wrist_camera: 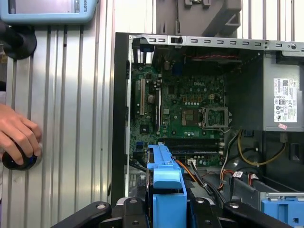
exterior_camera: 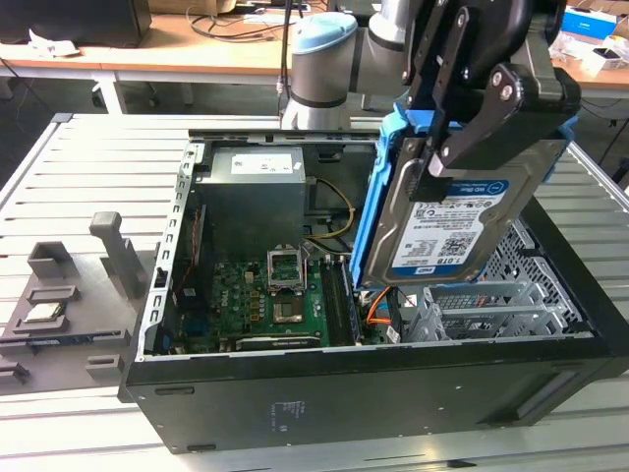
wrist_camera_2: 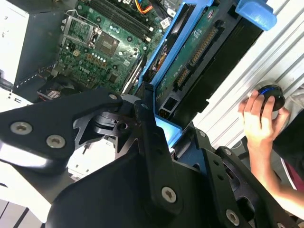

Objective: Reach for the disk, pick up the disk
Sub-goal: 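Pick up the disk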

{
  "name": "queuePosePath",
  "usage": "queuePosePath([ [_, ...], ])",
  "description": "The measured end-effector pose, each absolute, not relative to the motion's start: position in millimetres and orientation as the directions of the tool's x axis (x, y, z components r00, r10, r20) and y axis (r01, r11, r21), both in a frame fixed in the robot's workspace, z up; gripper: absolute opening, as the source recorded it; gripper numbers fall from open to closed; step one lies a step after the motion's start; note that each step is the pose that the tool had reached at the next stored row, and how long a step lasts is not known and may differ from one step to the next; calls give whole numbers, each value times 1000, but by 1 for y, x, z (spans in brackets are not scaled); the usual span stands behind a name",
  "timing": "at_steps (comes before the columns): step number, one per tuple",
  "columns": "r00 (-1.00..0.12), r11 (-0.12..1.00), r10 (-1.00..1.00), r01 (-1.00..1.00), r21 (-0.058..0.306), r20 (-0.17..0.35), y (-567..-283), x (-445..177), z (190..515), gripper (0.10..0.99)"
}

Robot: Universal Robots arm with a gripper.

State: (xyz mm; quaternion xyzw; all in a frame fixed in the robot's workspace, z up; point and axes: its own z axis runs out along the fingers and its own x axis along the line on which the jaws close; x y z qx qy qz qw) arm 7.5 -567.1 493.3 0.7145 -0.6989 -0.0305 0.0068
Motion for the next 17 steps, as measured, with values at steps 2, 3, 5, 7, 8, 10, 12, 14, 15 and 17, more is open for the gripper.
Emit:
queuePosePath([
  [2,21,-23,-999,-998,53,-34,-567,13,493,369],
  [3,21,-23,-999,-998,53,-34,-567,18,493,369],
  [5,21,-23,-999,-998,53,-34,-567,23,493,369],
  [7,21,-23,-999,-998,53,-34,-567,30,493,369],
  [8,21,-23,-999,-998,53,-34,-567,34,493,369],
  [10,21,-23,-999,-998,53,-34,-567,39,493,369],
  [12,21,-23,-999,-998,53,-34,-567,45,493,369],
  [14,21,-23,-999,-998,53,-34,-567,49,493,369],
  [15,21,-23,-999,-998,53,-34,-567,51,493,369],
  [17,21,-23,-999,-998,54,-34,-567,56,493,369],
])
